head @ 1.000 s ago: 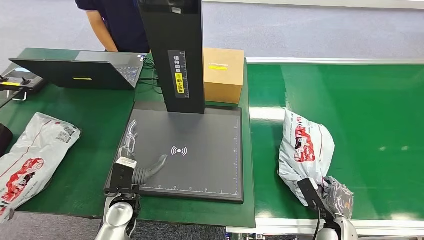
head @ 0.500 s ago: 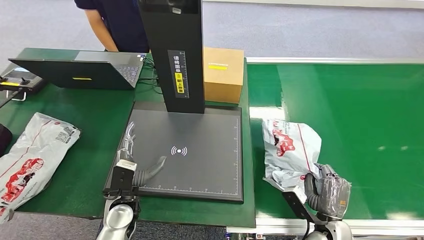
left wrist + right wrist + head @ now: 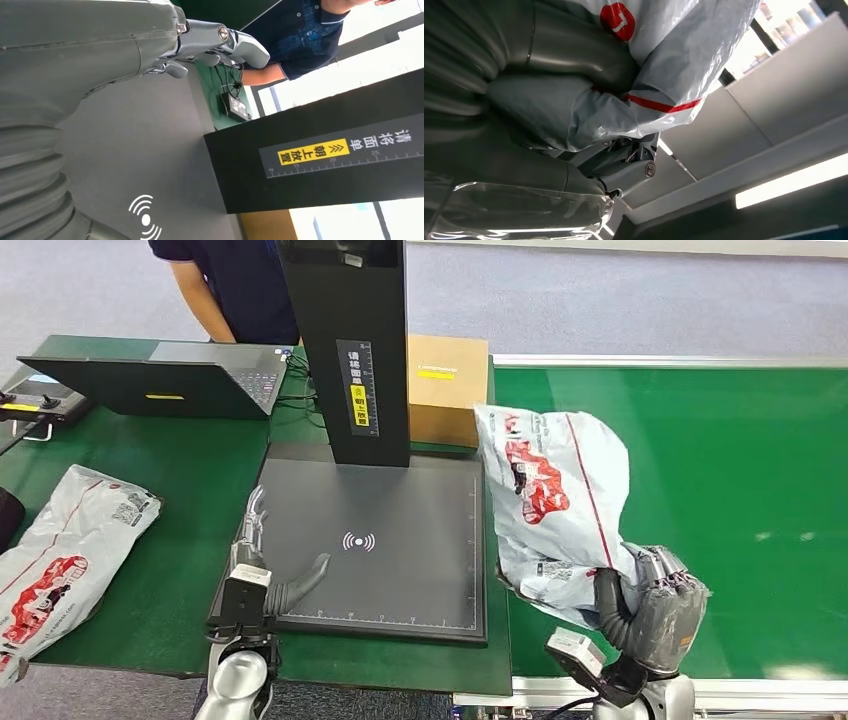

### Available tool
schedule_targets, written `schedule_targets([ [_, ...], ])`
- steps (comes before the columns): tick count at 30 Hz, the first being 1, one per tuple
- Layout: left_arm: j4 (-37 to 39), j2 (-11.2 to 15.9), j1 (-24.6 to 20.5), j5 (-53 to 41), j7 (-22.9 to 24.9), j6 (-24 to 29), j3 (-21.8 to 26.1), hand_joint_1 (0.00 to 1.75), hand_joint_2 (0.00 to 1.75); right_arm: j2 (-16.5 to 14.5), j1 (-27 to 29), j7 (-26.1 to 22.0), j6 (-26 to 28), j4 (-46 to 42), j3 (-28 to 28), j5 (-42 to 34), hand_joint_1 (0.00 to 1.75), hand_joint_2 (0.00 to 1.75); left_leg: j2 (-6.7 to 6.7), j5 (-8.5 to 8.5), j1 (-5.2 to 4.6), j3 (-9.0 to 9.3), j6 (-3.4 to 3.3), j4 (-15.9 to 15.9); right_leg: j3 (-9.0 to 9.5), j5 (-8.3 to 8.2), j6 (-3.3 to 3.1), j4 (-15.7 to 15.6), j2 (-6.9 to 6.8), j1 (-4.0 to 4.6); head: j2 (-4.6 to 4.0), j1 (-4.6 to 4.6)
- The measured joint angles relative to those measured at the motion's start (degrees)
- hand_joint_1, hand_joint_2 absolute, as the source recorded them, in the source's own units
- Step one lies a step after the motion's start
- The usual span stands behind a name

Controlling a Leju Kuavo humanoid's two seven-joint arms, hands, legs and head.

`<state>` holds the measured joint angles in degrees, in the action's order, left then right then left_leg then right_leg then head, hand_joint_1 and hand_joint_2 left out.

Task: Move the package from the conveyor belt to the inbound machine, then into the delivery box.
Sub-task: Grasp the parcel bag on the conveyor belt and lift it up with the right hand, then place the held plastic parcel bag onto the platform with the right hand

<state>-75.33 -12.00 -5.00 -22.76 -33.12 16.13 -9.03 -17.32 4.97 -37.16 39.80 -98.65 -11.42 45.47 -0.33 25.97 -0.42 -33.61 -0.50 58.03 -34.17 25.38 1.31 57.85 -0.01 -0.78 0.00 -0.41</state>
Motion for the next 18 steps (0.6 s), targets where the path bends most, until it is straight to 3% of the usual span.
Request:
schedule_targets([
  [5, 0.4, 0.0, -0.6, 0.4, -0.6, 0.1, 0.0, 0.0, 1.75, 0.2, 0.1, 0.2, 0.0, 0.2, 7.3, -2.4, 1.4, 1.75, 0.01, 0.0, 0.01, 0.0, 0.01, 0.0, -0.01, 0.0, 0.0, 0.0, 0.01, 0.01, 0.0, -0.01],
  [10, 0.4, 0.0, -0.7, 0.8, -0.6, 0.6, 0.0, 0.0, 1.75, 2.6, -1.0, 2.8, 0.0, 4.2, 18.1, -3.0, 1.46, 1.75, 0.0, -0.02, 0.02, -0.01, 0.02, 0.0, -0.02, 0.0, -0.01, 0.0, 0.0, 0.02, 0.0, -0.01],
  [18, 0.4, 0.1, -0.4, 1.1, -0.1, 2.6, -0.4, 0.0, 1.75, 5.8, -8.9, 6.3, -1.3, 17.5, 30.3, -11.5, 1.48, 1.75, 0.02, -0.03, 0.02, -0.02, 0.03, 0.0, -0.02, -0.02, -0.02, 0.0, 0.03, 0.01, 0.0, 0.0],
])
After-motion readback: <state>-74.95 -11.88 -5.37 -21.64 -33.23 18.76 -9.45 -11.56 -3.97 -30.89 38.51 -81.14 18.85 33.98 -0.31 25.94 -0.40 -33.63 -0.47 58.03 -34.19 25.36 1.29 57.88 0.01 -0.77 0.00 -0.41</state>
